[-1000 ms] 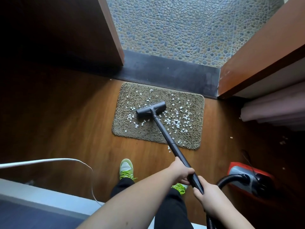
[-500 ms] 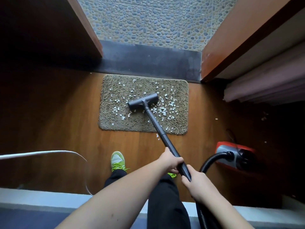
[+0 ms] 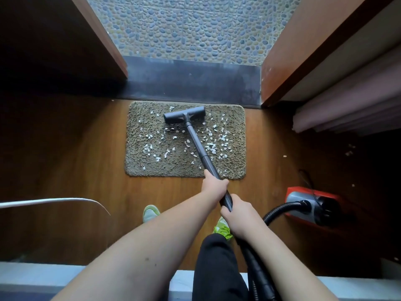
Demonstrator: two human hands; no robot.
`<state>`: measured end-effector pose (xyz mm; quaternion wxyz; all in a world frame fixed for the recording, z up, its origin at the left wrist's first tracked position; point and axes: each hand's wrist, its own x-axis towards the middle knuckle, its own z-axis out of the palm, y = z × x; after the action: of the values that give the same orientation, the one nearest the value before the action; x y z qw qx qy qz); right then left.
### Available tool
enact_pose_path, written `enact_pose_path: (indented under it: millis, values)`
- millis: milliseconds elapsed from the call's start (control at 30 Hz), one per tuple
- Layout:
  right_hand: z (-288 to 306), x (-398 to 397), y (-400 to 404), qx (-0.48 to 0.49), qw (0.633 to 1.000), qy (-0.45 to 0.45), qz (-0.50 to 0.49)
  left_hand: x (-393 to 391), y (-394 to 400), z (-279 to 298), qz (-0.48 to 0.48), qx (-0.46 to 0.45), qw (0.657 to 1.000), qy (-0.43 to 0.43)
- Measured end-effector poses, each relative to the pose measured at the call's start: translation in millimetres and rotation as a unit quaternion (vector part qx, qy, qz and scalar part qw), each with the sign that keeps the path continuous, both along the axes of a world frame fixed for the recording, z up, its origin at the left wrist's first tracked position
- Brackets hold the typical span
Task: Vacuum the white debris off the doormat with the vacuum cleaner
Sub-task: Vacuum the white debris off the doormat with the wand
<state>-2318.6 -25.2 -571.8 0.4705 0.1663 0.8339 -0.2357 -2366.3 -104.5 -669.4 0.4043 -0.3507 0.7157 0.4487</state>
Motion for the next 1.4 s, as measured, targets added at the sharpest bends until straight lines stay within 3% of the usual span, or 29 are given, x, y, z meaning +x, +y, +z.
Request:
enact_pose_path:
  millis: [267,733,1400]
  values:
    - [-21,-17,7,0.006,1.000,-0.004,-0.006,-34,9,-21,-0.043,0.006,0.999,-0.013]
    - [5,51,50,0.007,0.999,-0.009,-0.031,29,50,-4,-0.115,0.002,0.990,-0.078]
    - [26,94,60,0.021,0.993,-0.080,-0.081,88,71,10,-0.136,0.011,0.984,-0.112]
